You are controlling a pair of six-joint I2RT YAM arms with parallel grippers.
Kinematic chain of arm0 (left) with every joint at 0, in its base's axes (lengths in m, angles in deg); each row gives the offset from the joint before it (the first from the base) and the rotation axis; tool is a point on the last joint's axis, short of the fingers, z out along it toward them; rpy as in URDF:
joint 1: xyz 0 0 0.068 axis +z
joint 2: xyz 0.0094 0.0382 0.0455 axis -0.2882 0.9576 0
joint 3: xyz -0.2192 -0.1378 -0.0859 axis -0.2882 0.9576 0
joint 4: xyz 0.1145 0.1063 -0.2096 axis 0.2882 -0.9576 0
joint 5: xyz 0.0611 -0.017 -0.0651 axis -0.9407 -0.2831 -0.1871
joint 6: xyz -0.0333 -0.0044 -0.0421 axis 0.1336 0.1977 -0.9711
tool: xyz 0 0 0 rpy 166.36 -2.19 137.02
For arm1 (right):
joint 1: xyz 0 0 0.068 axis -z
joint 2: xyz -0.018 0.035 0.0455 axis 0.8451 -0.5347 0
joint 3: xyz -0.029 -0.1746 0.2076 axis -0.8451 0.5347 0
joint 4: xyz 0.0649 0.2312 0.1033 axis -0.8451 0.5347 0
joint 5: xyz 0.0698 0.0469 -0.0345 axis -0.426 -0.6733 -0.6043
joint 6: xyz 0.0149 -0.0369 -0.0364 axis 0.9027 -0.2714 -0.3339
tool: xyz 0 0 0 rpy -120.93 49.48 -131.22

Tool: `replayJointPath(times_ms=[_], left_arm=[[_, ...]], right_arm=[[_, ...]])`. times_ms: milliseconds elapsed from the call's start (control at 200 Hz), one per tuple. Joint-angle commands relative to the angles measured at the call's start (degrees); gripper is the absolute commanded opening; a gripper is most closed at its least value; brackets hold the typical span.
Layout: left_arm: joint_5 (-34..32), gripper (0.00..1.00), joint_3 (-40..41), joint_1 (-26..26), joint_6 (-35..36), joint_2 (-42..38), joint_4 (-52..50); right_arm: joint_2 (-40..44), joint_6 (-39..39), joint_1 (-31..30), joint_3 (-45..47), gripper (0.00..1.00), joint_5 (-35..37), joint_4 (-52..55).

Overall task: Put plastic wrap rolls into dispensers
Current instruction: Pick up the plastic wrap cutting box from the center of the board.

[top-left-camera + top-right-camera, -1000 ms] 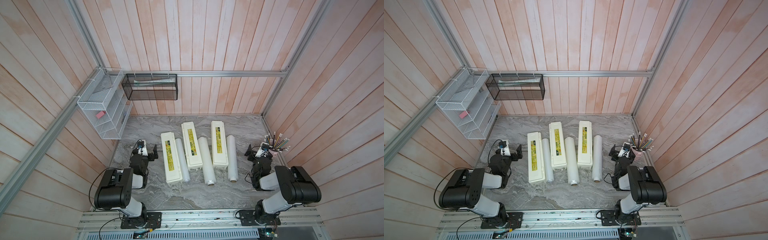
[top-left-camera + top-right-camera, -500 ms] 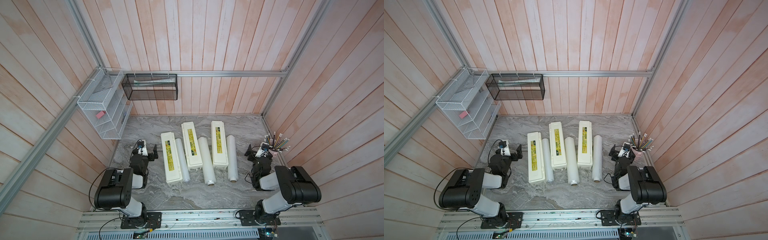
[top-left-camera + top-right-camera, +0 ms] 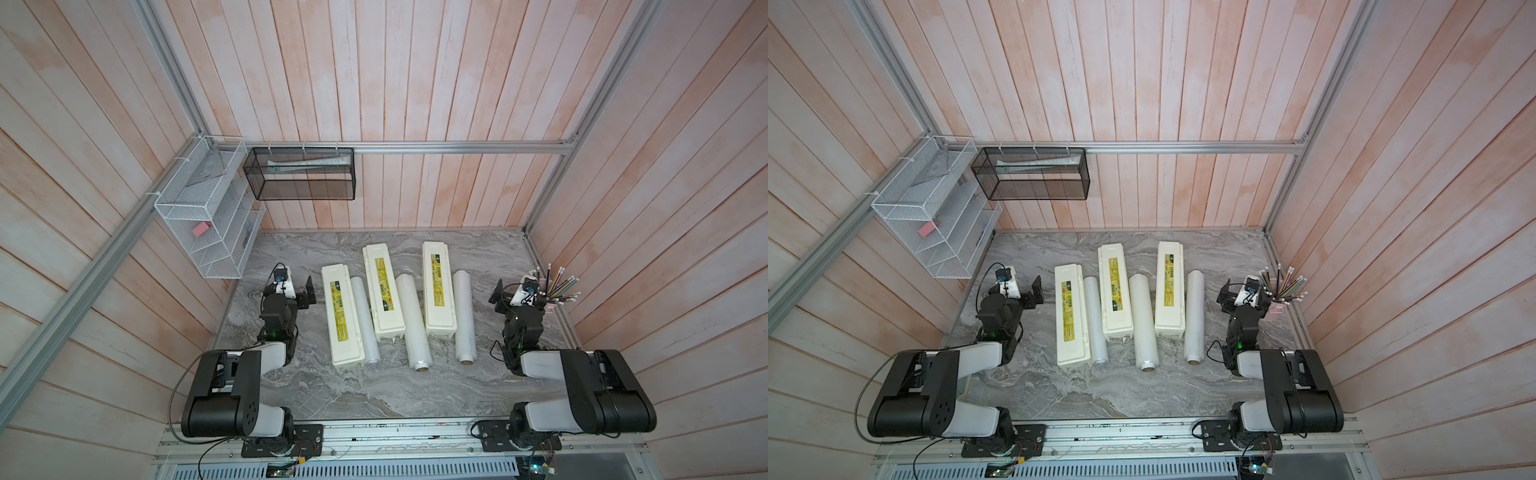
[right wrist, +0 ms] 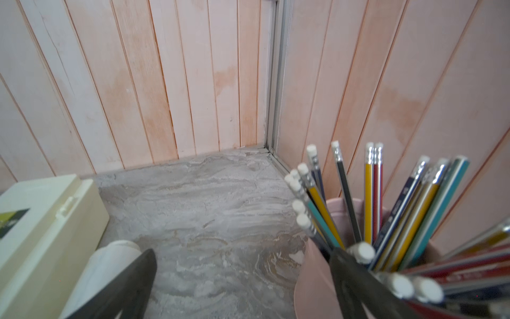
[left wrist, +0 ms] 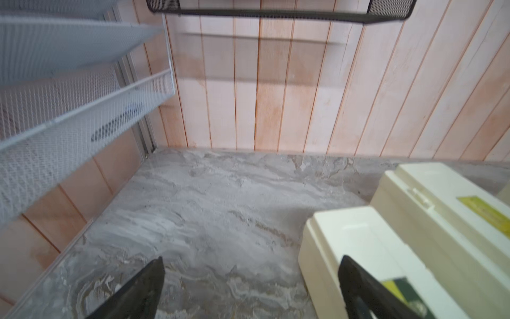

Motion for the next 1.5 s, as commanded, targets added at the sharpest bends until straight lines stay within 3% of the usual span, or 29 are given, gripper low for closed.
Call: replayJointPath(times_ms=[0, 120, 215, 450, 580, 690, 1075, 1491], left_arm=[[-4.52, 1.0, -4.72, -0.54, -5.71, -3.83, -14.5], [-7.94, 1.0, -11.55, -2.33, -11.36, -6.59, -29.56], [-6.64, 1.0, -14.27, -4.78, -12.72, -8.79, -35.9], [-0.09, 1.0, -19.85, -12.09, -15.41, -10.17, -48.19], [4.21, 1.0, -21.13, -15.88, -15.7, -10.34, -51.05], [7.84, 1.0, -21.22, -18.62, -16.22, -10.32, -52.19], [7.94, 1.0, -20.91, -29.44, -16.13, -9.51, -53.33], [9.25, 1.0, -21.06, -34.21, -15.82, -6.99, -50.88]], right_arm=[[4.18, -0.06, -2.67, -5.39, 0.98, 6.92, 16.14], [6.55, 4.15, -6.5, -13.56, 0.98, 9.74, 35.7], [7.21, 10.81, -7.88, -20.02, 0.98, 8.06, 50.9], [3.7, 22.92, -8.07, -32.86, 0.98, -10.74, 73.82], [-2.14, 24.88, -9.98, -38.99, 0.98, -19.05, 79.47], [-7.11, 24.36, -13.52, -42.41, 0.98, -17.89, 81.41], [-18.42, 25.86, -20.21, -50.82, 0.98, -17.32, 85.32], [-26.04, 26.32, -22.81, -56.54, 0.98, -15.04, 92.85]])
